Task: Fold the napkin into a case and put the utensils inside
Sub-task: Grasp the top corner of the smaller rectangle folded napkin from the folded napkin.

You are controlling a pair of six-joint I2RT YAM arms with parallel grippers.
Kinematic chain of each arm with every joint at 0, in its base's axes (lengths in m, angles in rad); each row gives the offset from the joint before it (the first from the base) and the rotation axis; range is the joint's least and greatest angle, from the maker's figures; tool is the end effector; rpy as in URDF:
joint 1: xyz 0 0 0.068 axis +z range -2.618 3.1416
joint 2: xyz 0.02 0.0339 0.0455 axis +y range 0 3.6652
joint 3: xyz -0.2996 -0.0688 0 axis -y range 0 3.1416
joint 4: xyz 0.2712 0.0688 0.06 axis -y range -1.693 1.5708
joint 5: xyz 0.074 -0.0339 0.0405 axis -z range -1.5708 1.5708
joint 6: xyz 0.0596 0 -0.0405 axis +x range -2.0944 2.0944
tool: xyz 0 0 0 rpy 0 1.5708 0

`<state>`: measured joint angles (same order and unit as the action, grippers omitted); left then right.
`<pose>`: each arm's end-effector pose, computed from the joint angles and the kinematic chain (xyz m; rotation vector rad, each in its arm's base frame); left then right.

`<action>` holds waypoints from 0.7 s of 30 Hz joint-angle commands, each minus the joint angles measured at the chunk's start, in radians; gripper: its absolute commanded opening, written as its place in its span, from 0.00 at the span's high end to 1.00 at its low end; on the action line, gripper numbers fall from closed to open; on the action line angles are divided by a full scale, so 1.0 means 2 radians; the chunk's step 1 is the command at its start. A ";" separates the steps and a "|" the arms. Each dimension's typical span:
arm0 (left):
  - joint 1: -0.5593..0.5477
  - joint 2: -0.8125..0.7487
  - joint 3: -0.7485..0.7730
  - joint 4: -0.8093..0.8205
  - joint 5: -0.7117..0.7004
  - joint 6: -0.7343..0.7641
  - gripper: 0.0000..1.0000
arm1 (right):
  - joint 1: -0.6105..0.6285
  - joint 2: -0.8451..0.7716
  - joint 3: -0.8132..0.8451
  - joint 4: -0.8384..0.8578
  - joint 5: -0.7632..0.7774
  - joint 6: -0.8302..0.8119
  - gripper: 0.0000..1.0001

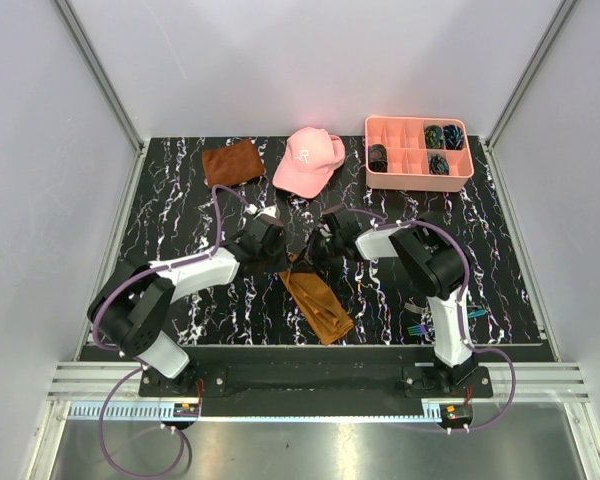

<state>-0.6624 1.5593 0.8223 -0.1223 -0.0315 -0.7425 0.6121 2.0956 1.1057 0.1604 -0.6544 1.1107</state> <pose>0.2731 -0.2106 0.1741 -0.1156 2.5164 -0.5744 0.3483 0.2888 0.0895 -0.3289 -2.7706 -1.4271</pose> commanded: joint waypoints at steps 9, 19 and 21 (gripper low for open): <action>0.018 0.039 0.037 0.024 -0.003 0.023 0.93 | 0.005 -0.010 0.041 -0.040 0.007 -0.036 0.83; 0.021 0.063 0.054 0.029 0.000 0.026 0.87 | -0.018 -0.136 -0.001 -0.173 0.063 -0.129 0.68; 0.021 0.064 0.054 0.036 0.008 0.025 0.87 | -0.025 -0.153 -0.010 -0.194 0.073 -0.150 0.67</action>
<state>-0.6205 1.6775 0.8845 -0.0998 -0.0341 -0.7071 0.5842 1.8954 1.1137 -0.1200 -0.5632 0.9173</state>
